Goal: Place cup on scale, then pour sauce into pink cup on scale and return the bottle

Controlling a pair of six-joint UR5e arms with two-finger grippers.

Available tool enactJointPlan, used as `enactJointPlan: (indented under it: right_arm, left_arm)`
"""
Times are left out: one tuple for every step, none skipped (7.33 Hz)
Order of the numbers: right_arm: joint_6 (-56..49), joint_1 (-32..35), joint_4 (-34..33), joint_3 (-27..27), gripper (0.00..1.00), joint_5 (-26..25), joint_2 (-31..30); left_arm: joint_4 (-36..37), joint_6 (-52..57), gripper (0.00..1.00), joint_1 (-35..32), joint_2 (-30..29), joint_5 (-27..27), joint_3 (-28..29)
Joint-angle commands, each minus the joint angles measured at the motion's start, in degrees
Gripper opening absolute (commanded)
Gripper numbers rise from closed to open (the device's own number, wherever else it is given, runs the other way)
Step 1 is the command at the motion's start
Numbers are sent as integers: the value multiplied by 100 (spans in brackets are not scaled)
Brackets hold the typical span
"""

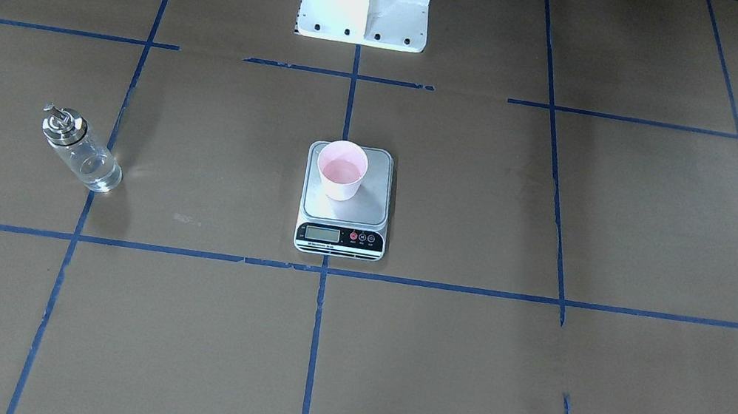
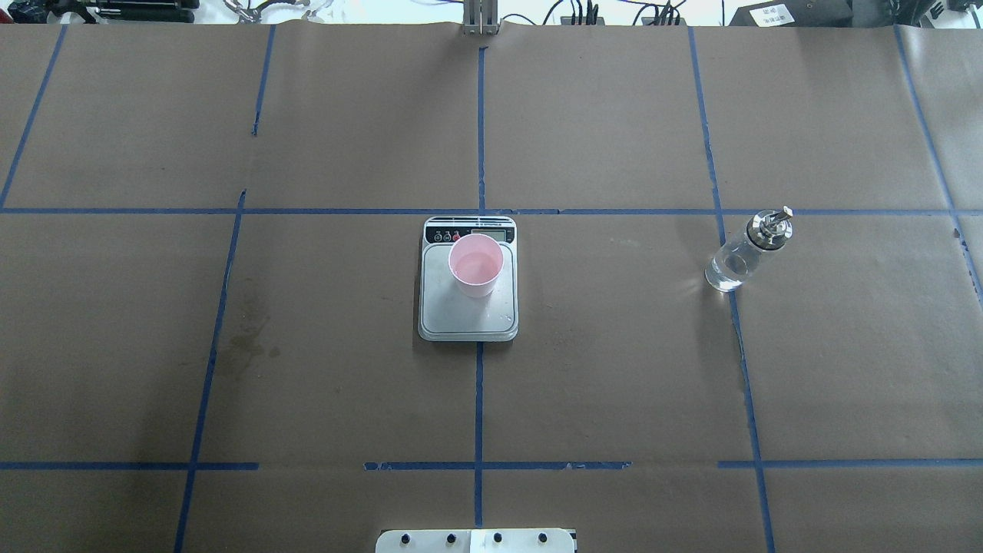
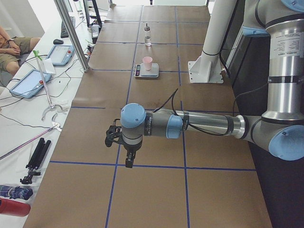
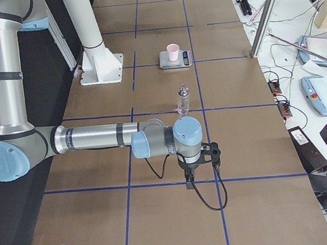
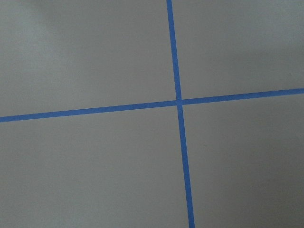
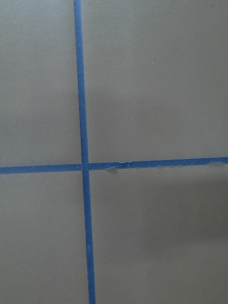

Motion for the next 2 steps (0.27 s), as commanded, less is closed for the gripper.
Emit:
enactJointPlan:
  right_arm:
    - [1, 0, 0, 25, 100, 0, 4]
    - [1, 0, 0, 25, 100, 0, -5]
  left_arm:
    - [0, 0, 100, 0, 2, 0, -8]
    - [0, 0, 100, 0, 2, 0, -8]
